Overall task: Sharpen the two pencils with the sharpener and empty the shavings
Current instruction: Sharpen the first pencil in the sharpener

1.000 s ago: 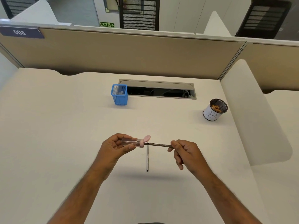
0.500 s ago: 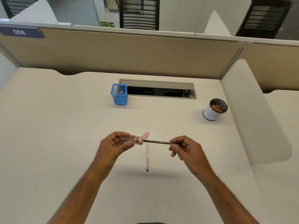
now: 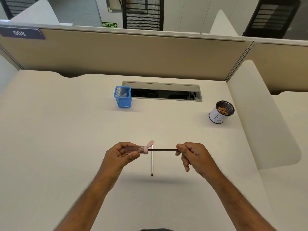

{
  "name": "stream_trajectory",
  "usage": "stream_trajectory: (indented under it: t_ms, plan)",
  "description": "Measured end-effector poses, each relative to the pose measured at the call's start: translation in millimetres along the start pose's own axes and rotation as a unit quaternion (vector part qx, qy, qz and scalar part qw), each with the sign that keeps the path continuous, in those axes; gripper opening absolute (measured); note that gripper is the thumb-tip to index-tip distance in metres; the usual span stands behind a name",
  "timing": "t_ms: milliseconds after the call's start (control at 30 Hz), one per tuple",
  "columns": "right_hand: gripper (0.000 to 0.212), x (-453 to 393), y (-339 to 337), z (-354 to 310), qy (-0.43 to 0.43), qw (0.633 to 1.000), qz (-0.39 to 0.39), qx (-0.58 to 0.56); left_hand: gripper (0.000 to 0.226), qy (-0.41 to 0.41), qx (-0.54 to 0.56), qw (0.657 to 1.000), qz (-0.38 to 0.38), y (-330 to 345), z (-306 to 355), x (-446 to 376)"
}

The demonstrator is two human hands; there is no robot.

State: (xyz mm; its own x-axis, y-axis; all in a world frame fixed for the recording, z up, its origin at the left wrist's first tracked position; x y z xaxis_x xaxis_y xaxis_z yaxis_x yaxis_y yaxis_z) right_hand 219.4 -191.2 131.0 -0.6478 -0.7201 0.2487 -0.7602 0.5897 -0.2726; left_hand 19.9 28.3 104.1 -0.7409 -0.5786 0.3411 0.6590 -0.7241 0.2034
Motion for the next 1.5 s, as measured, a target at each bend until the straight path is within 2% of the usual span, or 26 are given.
stream_trajectory:
  t_ms: [67, 200, 233, 367, 533, 767, 933, 1067, 1233, 1500]
  plan:
    - [0.043, -0.6, 1.0, -0.7, -0.005, 1.0, -0.009, -0.006, 0.039, 0.001, 0.007, 1.0, 0.005, 0.1, 0.0, -0.4]
    - [0.017, 1.6, 2.1, -5.4, -0.02, 0.999, -0.009, -0.04, 0.042, 0.011, 0.011, 1.0, 0.009, 2.4, 4.6, -2.0]
    - [0.016, 2.6, 1.1, -5.9, -0.026, 0.999, -0.001, -0.038, 0.042, 0.013, 0.009, 1.0, 0.009, 3.0, 6.1, -2.7]
    - [0.025, 4.9, -3.1, -6.5, -0.05, 0.997, 0.037, -0.04, 0.041, 0.019, -0.002, 1.0, 0.005, 5.0, 9.4, -5.9]
    - [0.025, 8.0, -3.4, -6.2, -0.068, 0.995, 0.051, -0.05, 0.063, 0.031, 0.002, 1.0, -0.002, 5.7, 12.3, -6.6]
    - [0.021, 12.6, 1.9, -4.5, -0.074, 0.995, 0.064, -0.016, 0.039, 0.021, -0.005, 1.0, -0.017, 5.4, 8.4, -2.4]
    - [0.041, 8.0, 4.9, 6.0, 0.011, 1.0, 0.016, -0.018, 0.031, 0.025, -0.027, 0.999, -0.019, 7.4, 8.2, -2.1]
    - [0.045, 6.2, 7.6, 7.1, 0.016, 1.0, -0.005, -0.025, 0.032, 0.025, -0.032, 0.999, -0.019, 3.3, 10.9, -4.8]
    - [0.023, 8.3, 8.8, -0.8, -0.012, 0.997, -0.01, -0.076, 0.041, 0.027, -0.02, 0.999, -0.02, 2.7, 12.8, -8.1]
    - [0.026, 9.9, 1.3, -1.9, -0.057, 0.996, 0.054, -0.051, 0.032, 0.036, -0.017, 0.999, -0.018, 1.2, 20.5, -11.2]
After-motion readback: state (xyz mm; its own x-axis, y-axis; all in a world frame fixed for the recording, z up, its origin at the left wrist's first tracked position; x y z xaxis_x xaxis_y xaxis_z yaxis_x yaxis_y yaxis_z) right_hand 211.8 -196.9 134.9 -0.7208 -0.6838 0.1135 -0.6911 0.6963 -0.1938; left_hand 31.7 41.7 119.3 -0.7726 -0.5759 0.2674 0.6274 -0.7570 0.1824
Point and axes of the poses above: each hand's wrist, its own x-axis away from the middle knuckle, its own y-axis out of the palm, z = x × y, the point moved 6 cm from there along -x, towards the middle knuckle, and after that the axes turned 2 degrees about x, right-handed, at the moved point
